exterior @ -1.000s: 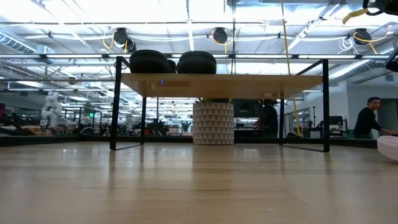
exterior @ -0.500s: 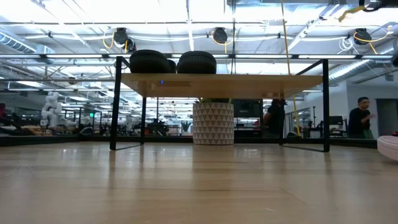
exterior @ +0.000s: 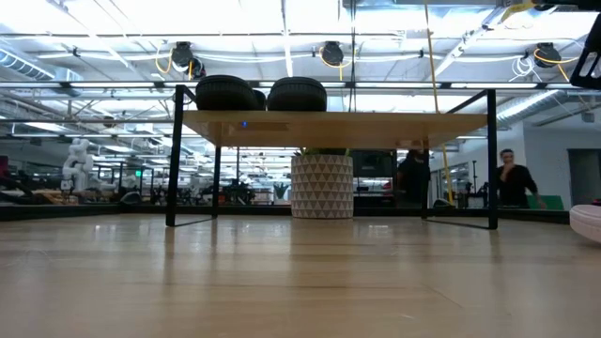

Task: Pick and place slides into the shelf
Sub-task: Put the left pink slipper on the shelf

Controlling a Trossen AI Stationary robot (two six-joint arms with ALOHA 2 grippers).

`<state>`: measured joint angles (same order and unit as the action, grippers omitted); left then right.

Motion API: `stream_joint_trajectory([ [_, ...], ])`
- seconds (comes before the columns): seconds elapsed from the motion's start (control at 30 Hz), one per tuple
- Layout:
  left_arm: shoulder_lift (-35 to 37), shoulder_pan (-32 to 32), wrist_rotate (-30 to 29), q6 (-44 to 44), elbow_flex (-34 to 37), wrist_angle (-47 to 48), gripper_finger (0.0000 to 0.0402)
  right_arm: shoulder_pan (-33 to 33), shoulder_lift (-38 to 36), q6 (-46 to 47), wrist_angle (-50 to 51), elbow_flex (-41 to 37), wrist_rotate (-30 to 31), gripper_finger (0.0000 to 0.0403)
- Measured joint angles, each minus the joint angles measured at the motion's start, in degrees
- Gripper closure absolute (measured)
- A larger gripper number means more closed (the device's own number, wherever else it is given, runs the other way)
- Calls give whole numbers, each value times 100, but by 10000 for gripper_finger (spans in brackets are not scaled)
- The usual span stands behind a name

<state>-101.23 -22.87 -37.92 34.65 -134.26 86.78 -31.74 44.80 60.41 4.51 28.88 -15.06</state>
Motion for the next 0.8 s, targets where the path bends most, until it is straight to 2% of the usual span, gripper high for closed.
stream_joint_trajectory([
  [0.3,0,-3,36,2,0,0,197,6,2,-586,32,0,8,184],
  [0.67,0,-3,37,3,1,14,197,-287,28,-505,46,0,-173,184],
  [0.8,0,-3,36,-11,1,15,197,-425,30,14,-98,0,-134,184],
])
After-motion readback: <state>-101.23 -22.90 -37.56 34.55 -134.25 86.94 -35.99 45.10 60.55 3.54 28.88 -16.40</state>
